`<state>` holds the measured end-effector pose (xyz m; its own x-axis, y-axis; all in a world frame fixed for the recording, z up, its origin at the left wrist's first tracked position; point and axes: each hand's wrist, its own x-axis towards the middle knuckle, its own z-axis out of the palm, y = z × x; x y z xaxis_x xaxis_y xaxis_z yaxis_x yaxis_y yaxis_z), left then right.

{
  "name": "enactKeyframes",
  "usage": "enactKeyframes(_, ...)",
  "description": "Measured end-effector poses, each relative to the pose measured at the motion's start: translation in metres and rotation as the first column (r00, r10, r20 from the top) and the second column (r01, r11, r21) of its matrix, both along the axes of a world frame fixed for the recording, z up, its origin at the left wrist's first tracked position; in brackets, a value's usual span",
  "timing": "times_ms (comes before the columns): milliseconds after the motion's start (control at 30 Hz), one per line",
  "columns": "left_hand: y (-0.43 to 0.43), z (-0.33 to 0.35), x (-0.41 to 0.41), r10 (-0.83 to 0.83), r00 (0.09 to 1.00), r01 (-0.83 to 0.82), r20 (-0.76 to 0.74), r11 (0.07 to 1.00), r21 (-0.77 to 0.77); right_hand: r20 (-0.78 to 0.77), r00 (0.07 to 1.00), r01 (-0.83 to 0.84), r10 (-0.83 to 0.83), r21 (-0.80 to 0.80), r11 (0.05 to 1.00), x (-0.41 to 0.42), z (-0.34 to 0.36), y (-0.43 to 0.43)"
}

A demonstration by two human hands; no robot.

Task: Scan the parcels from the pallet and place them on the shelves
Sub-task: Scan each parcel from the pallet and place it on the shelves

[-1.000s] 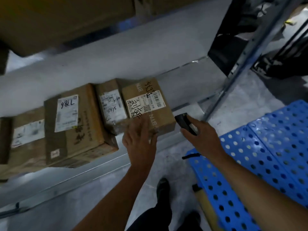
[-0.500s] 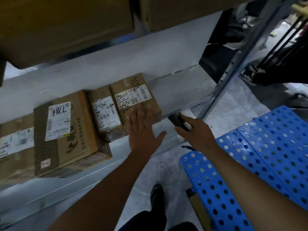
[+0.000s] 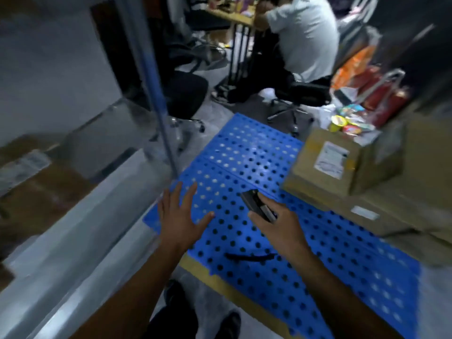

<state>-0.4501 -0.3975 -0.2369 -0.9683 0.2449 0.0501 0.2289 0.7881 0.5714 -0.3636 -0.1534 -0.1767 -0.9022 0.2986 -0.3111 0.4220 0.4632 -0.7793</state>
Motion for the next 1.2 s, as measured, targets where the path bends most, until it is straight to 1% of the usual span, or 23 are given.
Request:
enactKeyframes(133, 0.079, 0.0, 0.014, -0.243, 0.969, 0.237, 0.048, 0.966, 0.106, -0.013, 0.97, 0.241, -0.241, 0.045, 0.969, 0.05, 0.01, 0.049)
enactKeyframes(233, 0.128, 0.004, 0.006, -0.381, 0.919, 0.359, 0.1, 0.915, 0.184, -0.021, 0.939, 0.344, -0.344, 0.089, 0.935, 0.077, 0.011, 0.078)
enactKeyframes(333, 0.176, 0.006, -0.016, -0.495, 0.856, 0.462, 0.151, 0.862, 0.21, -0.041, 0.897, 0.442, -0.441, 0.116, 0.889, 0.092, 0.008, 0.098)
enactKeyframes(467, 0.237, 0.004, -0.052, -0.568, 0.8, 0.528, 0.192, 0.819, 0.225, -0.019, 0.831, 0.554, -0.555, 0.101, 0.826, 0.101, 0.001, 0.112)
enactKeyframes(567, 0.274, -0.007, -0.076, -0.611, 0.766, 0.576, 0.202, 0.791, 0.207, -0.015, 0.815, 0.574, -0.579, 0.147, 0.805, 0.106, -0.005, 0.118)
enactKeyframes(667, 0.296, -0.02, -0.084, -0.638, 0.744, 0.603, 0.199, 0.769, 0.211, 0.0, 0.796, 0.6, -0.605, 0.136, 0.789, 0.11, -0.009, 0.121)
enactKeyframes(733, 0.299, -0.026, -0.083, -0.643, 0.753, 0.605, 0.139, 0.76, 0.237, -0.003, 0.789, 0.609, -0.615, 0.141, 0.781, 0.113, -0.013, 0.121)
enactKeyframes(833, 0.288, -0.029, -0.078, -0.65, 0.755, 0.622, 0.087, 0.752, 0.221, -0.011, 0.791, 0.606, -0.612, 0.155, 0.781, 0.112, -0.017, 0.12)
enactKeyframes(933, 0.262, -0.026, -0.064, -0.643, 0.76, 0.618, 0.096, 0.76, 0.201, -0.023, 0.792, 0.606, -0.61, 0.147, 0.782, 0.108, -0.017, 0.118)
enactKeyframes(1033, 0.231, -0.022, -0.046, -0.62, 0.771, 0.588, 0.145, 0.78, 0.213, -0.025, 0.813, 0.58, -0.581, 0.108, 0.807, 0.105, -0.015, 0.115)
enactKeyframes(1200, 0.18, -0.017, -0.012, -0.593, 0.792, 0.565, 0.146, 0.802, 0.195, -0.031, 0.85, 0.525, -0.525, 0.129, 0.841, 0.103, -0.015, 0.106)
